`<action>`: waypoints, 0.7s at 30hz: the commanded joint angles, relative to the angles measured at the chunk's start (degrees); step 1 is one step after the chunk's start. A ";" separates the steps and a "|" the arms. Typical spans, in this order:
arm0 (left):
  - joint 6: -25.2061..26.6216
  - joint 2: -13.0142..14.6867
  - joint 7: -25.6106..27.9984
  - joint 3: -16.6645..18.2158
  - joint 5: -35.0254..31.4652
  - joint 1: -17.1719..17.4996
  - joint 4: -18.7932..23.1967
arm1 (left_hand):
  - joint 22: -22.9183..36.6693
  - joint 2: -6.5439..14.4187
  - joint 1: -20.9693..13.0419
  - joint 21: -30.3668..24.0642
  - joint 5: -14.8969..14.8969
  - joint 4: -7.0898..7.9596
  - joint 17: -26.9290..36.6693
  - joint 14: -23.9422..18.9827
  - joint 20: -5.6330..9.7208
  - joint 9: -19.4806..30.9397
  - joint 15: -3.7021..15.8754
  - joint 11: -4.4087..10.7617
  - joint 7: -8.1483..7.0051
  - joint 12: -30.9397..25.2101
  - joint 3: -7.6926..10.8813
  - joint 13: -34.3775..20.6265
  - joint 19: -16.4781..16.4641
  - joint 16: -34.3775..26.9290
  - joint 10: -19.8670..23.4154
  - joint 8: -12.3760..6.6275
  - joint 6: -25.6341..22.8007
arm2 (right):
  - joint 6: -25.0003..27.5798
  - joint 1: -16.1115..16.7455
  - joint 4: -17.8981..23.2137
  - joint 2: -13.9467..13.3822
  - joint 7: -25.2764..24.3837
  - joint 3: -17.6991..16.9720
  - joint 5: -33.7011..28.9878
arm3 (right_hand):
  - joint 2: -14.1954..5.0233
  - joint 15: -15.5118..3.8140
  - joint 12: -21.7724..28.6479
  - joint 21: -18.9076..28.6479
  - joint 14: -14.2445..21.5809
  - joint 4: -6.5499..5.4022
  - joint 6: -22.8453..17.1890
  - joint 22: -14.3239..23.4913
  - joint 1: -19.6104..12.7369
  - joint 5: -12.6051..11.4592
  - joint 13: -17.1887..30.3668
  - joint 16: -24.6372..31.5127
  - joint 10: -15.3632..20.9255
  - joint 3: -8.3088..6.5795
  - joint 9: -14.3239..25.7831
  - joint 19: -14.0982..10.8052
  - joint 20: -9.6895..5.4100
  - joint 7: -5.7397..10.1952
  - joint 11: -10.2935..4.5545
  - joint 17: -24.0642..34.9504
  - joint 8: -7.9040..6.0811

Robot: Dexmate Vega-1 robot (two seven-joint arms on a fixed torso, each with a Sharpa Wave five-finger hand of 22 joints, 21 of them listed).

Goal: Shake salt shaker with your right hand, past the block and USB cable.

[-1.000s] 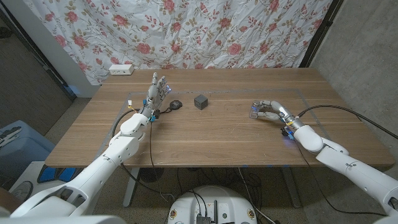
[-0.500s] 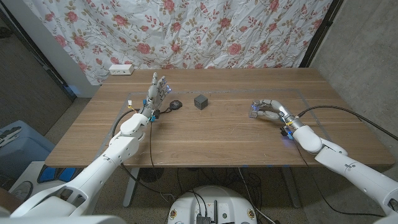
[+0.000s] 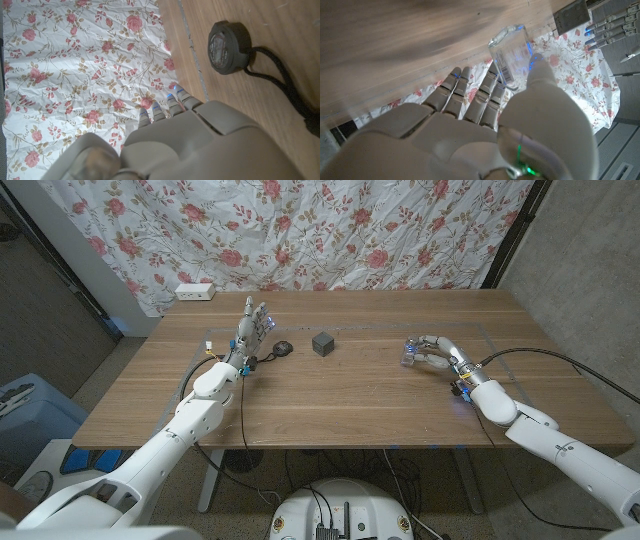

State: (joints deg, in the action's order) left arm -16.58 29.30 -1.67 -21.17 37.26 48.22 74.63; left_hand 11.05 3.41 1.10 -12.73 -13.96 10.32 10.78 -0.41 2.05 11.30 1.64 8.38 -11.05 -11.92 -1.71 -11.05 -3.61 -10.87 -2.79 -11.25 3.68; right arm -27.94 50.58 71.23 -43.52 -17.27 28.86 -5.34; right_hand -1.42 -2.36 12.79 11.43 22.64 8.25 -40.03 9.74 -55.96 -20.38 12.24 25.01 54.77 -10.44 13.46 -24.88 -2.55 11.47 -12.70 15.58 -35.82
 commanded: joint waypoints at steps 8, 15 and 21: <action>0.01 -0.03 -0.01 -0.01 -0.01 -0.02 -0.02 | 0.27 5.78 0.01 -0.25 -0.25 0.35 0.34 -0.08 1.36 0.35 6.08 0.61 -0.46 -0.21 -0.10 -0.22 -0.28 -0.29 -0.05 -0.24 -0.15 | 5.94 1.92 7.28 -0.76 -7.95 -1.42 -6.82 | -2.07 -8.87 0.30 0.09 1.31 -0.37 -1.78 0.17 -1.07 0.56 -0.03 0.14 1.01 -0.35 0.11 -0.51 -1.85 1.13 -0.07 -0.11 -0.51; 0.02 -0.02 0.00 0.00 0.00 -0.01 0.00 | 0.27 5.77 0.01 -0.25 -0.25 0.35 0.34 -0.09 1.35 0.35 6.05 0.55 -0.50 -0.24 -0.10 -0.22 -0.27 -0.30 0.01 -0.28 -0.25 | 6.17 2.07 8.31 -0.27 -11.71 -1.72 -9.41 | -2.25 -8.80 0.25 0.09 1.87 -0.43 -2.00 0.17 -0.96 0.81 0.01 0.34 1.23 -0.28 0.11 -0.59 -1.76 1.13 -0.07 -0.05 -0.63; 0.03 -0.01 0.00 0.00 0.00 -0.01 0.01 | 0.27 5.77 0.02 -0.25 -0.25 0.35 0.34 -0.04 1.35 0.35 6.10 0.63 -0.50 -0.22 -0.10 -0.22 -0.27 -0.27 -0.04 -0.25 -0.20 | 6.25 1.96 8.45 0.58 -15.45 -1.70 -11.92 | -2.35 -8.86 0.34 0.08 2.24 -0.36 -2.21 0.17 -1.03 1.01 0.18 0.41 1.56 -0.29 0.11 -0.62 -1.77 1.13 -0.07 -0.05 -0.74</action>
State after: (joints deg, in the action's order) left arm -16.58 29.28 -1.67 -21.17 37.26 48.21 74.63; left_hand 11.05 3.41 1.10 -12.73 -13.96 10.32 10.78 -0.41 2.05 11.30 1.64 8.38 -11.05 -11.92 -1.71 -11.05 -3.61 -10.87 -2.79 -11.25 3.68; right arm -22.34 52.43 78.50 -44.01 -27.01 27.42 -13.36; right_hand -1.72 -2.67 12.53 11.44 24.20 8.25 -40.33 9.74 -55.66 -19.68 12.16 25.01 55.60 -10.44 13.46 -24.86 -2.55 11.17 -12.71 15.42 -36.05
